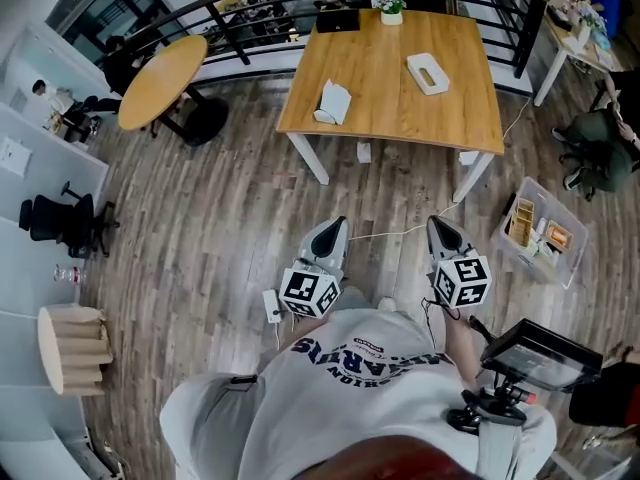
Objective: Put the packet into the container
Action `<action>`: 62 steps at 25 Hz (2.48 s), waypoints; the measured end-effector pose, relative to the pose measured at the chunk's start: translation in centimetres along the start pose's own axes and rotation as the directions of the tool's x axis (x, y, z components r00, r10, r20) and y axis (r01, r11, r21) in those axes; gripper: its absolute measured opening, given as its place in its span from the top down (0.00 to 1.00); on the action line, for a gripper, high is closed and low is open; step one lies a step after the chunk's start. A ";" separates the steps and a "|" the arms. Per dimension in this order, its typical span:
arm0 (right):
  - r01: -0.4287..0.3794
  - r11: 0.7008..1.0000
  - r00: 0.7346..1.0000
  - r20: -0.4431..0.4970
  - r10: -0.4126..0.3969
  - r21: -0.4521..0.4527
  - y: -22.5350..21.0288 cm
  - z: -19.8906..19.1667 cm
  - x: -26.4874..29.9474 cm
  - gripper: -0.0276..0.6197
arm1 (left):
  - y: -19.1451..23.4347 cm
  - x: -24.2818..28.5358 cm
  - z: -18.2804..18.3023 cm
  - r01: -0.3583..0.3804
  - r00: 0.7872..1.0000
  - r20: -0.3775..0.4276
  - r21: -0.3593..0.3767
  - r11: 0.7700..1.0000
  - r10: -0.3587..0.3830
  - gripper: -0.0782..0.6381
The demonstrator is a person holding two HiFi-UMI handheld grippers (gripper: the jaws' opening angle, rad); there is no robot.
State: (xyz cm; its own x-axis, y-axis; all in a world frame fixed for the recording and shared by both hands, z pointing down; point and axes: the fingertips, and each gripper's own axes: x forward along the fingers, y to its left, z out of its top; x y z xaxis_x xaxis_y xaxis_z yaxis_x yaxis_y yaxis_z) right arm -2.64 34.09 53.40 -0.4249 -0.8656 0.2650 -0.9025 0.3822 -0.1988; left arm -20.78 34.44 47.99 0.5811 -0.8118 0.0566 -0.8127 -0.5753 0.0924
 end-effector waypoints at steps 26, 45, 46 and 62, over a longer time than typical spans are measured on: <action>0.035 0.999 0.999 -0.025 -0.035 0.025 -1.5 0.5 5.8 0.95 | 5.3 5.3 -0.8 0.028 1.000 0.006 -0.030 0.999 -0.028 0.89; 0.060 0.998 0.997 -0.036 -0.061 -0.028 -3.5 6.2 17.9 0.95 | 15.5 15.1 0.7 0.063 0.998 0.032 -0.062 0.996 -0.061 0.89; 0.062 0.998 0.997 -0.039 -0.063 -0.028 -3.5 6.4 18.5 0.94 | 15.9 15.7 0.8 0.070 0.997 0.033 -0.066 0.995 -0.068 0.89; 0.107 0.994 0.994 -0.031 -0.108 -0.027 -3.5 11.4 26.0 0.95 | 22.6 21.7 3.6 0.142 0.989 0.050 -0.080 0.987 -0.138 0.89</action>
State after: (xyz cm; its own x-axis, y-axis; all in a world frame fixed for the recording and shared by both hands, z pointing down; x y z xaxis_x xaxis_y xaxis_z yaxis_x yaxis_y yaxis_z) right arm -9.74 6.53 50.19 -0.3274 -0.8911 0.3143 -0.9442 0.2962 -0.1437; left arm -26.67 3.43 47.74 0.6850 -0.7285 -0.0065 -0.7160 -0.6748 0.1788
